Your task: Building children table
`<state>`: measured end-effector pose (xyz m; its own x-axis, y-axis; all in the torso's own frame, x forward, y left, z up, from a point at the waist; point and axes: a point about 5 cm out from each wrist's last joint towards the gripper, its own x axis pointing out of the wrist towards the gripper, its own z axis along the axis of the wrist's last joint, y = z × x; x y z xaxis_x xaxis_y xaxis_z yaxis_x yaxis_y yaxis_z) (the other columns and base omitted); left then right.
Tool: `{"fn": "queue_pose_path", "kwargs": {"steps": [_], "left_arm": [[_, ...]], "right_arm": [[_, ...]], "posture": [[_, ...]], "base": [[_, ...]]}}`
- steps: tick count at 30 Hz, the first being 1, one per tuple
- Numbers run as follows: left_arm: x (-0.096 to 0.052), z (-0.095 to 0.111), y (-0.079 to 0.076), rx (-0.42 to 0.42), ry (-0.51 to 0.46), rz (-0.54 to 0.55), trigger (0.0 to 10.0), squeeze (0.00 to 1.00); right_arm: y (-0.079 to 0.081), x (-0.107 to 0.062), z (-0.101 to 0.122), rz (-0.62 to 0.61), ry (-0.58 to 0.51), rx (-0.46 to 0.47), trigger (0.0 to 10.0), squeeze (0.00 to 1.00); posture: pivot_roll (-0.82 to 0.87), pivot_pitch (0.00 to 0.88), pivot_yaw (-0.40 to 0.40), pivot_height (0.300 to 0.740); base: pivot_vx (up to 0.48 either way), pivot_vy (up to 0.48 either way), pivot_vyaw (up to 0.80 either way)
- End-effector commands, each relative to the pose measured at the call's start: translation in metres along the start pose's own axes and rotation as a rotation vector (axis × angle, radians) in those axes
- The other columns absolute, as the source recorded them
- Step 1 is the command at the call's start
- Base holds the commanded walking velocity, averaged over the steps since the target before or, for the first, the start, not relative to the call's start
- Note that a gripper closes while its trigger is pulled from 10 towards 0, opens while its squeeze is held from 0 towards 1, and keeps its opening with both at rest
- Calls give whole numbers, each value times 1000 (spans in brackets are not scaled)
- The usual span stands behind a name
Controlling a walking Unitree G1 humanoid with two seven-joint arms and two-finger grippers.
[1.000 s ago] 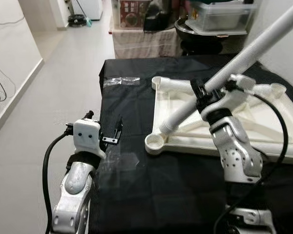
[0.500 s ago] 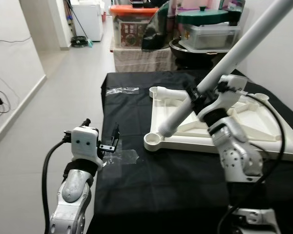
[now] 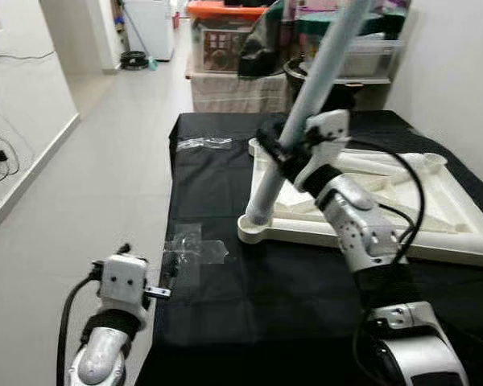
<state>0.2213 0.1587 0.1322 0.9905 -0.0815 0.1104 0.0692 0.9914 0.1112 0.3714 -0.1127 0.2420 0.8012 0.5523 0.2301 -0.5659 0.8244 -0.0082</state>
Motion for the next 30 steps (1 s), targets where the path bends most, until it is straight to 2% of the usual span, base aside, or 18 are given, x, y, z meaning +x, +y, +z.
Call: {"fn": "queue_pose_path", "kwargs": {"steps": [1, 5, 9, 10, 13, 17, 19, 23, 27, 30], "left_arm": [[-2, 2, -4, -3, -13, -27, 10000, 0], [0, 3, -13, -8, -21, -59, 10000, 0], [1, 5, -14, -10, -26, -62, 10000, 0], [2, 6, -14, -13, -29, -68, 10000, 0], [1, 6, -15, -16, -31, -76, 10000, 0], [2, 6, -15, -21, -30, -74, 10000, 0], [2, 6, -17, -28, -31, -70, 10000, 0], [2, 7, -17, -29, -32, -70, 10000, 0], [4, 7, -16, -29, -36, -68, 10000, 0], [6, 7, -15, -29, -34, -68, 10000, 0]], "right_arm": [[-5, 4, 1, 3, -1, -37, 10000, 0], [-9, 13, 0, 51, 16, -62, 10000, 0], [-9, 16, -2, 77, 39, -95, 10000, 0], [-9, 17, -8, 116, 73, -141, 10000, 0], [-10, 18, -12, 142, 92, -167, 10000, 0], [-9, 19, -15, 160, 108, -151, 10000, 0], [-3, 20, -24, 181, 111, -129, 10000, 0], [-1, 20, -27, 188, 108, -126, 10000, 0], [20, 21, -33, 262, 70, -117, 10000, 0], [26, 19, -42, 294, 91, -105, 10000, 0]], "posture": [[128, 0, -72, 740], [138, 0, -78, 740], [140, 0, -79, 740], [143, 0, -84, 740], [143, 0, -84, 740], [139, 0, -89, 740], [141, 0, -91, 740], [141, 0, -91, 740], [130, 0, -83, 740], [130, 0, -85, 740]], "base": [[0, 0, 0], [0, 0, 0], [0, 0, 0], [0, 0, 0], [0, 0, 0], [0, 0, 0], [0, 0, 0], [0, 0, 0], [0, 0, 0], [0, 0, 0]]}}
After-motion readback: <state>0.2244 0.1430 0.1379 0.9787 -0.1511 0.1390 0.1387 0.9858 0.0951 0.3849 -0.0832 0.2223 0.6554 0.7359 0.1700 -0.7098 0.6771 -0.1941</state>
